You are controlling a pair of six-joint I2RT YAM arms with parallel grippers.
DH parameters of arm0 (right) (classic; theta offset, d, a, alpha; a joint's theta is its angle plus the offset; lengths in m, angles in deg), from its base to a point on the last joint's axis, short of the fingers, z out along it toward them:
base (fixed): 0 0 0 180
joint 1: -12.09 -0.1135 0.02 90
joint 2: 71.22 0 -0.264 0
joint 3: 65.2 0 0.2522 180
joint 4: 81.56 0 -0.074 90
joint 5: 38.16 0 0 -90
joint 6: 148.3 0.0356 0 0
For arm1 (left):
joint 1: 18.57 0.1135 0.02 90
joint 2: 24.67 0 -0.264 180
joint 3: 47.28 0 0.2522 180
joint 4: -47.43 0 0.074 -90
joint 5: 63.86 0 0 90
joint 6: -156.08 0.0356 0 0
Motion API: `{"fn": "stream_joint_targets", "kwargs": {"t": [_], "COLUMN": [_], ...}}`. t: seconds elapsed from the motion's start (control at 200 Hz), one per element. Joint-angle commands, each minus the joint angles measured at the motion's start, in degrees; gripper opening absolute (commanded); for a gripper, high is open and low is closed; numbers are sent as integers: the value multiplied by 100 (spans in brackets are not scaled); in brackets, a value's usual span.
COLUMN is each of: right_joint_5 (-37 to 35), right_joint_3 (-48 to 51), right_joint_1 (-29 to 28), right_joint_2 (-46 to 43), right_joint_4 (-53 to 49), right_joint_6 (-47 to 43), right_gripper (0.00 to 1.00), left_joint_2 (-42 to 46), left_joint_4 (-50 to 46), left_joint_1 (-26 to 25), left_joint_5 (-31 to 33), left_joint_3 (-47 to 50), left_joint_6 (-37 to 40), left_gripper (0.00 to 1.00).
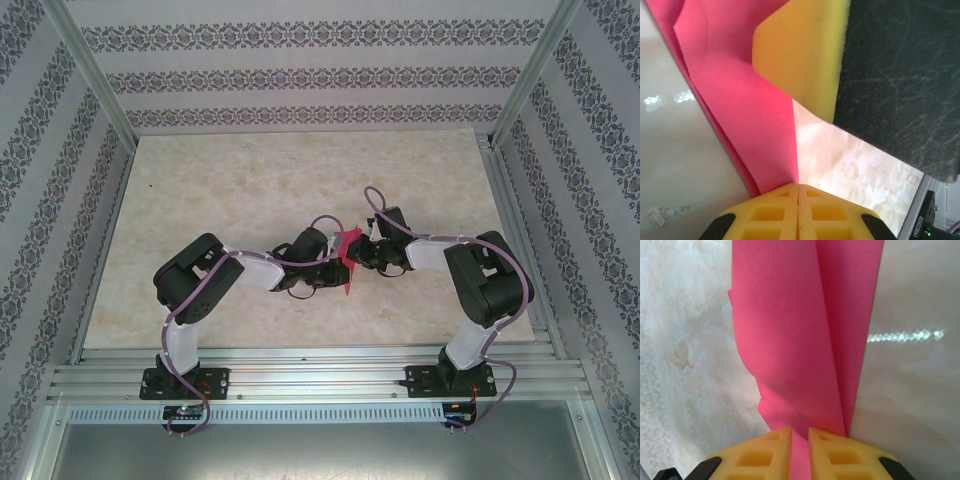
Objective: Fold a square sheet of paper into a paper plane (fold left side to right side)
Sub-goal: Fold the wing for the fifth time at the center of the table.
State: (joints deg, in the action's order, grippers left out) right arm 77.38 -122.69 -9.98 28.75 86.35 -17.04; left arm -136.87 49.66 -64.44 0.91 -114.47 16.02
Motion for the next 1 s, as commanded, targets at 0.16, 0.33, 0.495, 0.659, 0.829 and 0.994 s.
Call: {"fn": "stream_joint_targets", "kwargs": {"t": [0.16, 0.33, 0.495, 0.659, 0.829, 0.994], "right_joint_5": [-91, -161, -207, -299, -734, -893], "right_joint_3": [59, 403, 540, 418, 103, -113], "right_joint_1": [52, -105, -297, -296, -212, -32], "right_joint_2": [-518, -798, -580, -262, -133, -32], "right_joint_4": [-231, -198, 29, 79, -382, -531], "right_joint_6": [142, 352, 511, 394, -30, -294], "right_gripper": [14, 6, 3, 3, 3, 3], "left_joint_2": [-222, -223, -270, -315, -372, -459], "left_joint_4": [-640, -839, -1054, -1202, -1302, -1360], "left_joint_1": [-313, -359, -413, -449, -463, -476], "left_joint_5": [541, 798, 906, 945, 946, 915], "left_joint_3": [43, 77, -24, -97, -140, -197], "left_joint_6": [-334, -469, -431, -392, -358, -360], "left_gripper": [6, 3, 1, 0, 0, 0]}}
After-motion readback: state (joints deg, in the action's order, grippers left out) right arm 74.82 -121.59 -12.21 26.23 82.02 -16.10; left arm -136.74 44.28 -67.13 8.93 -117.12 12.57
